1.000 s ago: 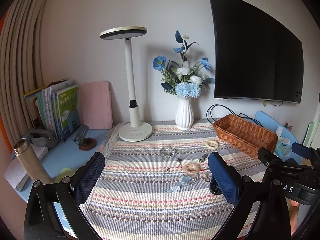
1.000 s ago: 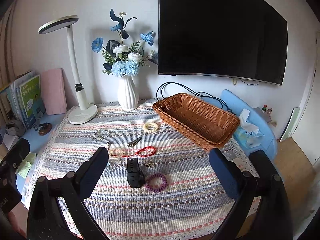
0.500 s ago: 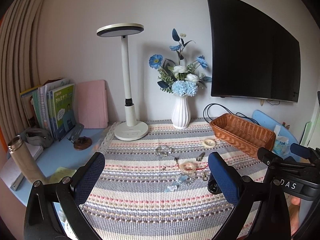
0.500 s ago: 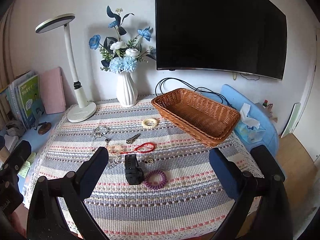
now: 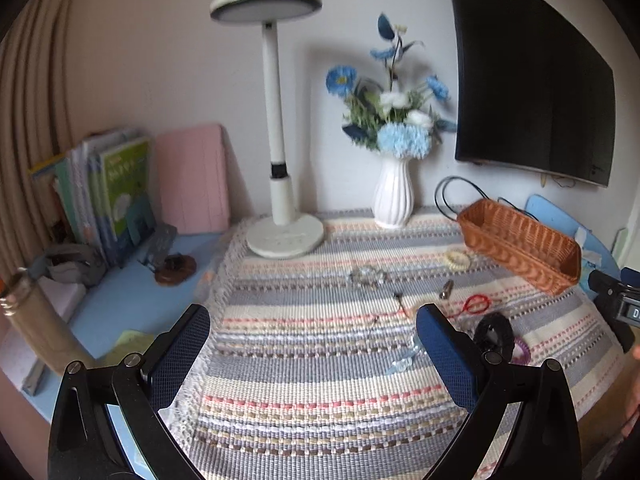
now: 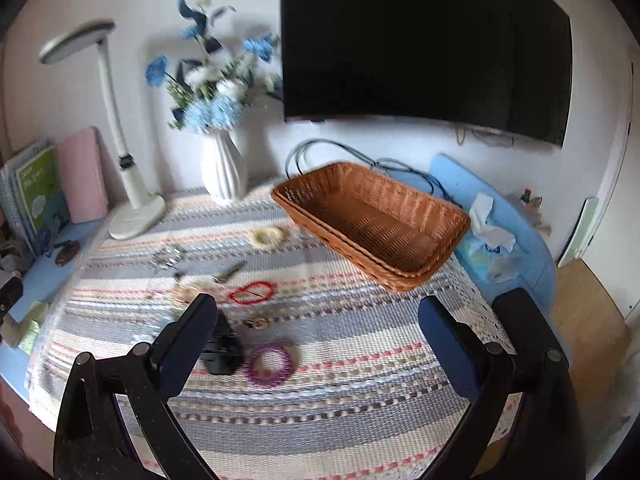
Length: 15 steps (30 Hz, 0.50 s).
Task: Organize jewelry
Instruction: 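Grasp the translucent blue hair clip with the left tool while the right tool grasps the black watch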
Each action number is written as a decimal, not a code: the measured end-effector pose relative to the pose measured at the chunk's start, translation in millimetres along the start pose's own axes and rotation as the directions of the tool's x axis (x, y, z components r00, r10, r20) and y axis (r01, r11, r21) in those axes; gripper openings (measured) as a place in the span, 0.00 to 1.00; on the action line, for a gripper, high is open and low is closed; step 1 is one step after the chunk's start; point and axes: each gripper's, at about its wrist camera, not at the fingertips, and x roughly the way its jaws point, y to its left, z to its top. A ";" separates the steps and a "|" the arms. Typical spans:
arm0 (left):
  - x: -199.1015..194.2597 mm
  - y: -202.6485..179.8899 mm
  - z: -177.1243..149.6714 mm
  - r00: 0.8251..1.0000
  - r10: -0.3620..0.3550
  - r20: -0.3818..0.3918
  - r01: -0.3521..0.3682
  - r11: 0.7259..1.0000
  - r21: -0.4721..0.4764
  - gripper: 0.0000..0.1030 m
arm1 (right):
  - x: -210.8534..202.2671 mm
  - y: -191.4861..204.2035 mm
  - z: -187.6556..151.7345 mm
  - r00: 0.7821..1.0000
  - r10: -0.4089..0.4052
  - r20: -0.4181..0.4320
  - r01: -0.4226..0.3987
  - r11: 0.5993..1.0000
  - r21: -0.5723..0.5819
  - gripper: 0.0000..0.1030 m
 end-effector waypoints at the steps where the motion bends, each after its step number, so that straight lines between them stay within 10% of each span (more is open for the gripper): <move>1: 11.1 6.2 -1.0 0.999 -0.027 -0.028 0.026 1.000 -0.007 1.00 | 7.0 -2.1 -0.7 1.000 0.005 -0.015 -0.005 1.000 -0.003 0.97; 15: 136.1 -27.1 -14.1 0.904 -0.296 -0.307 0.331 0.941 0.068 0.68 | 106.1 37.4 1.3 0.939 0.225 -0.262 -0.264 0.956 -0.125 0.58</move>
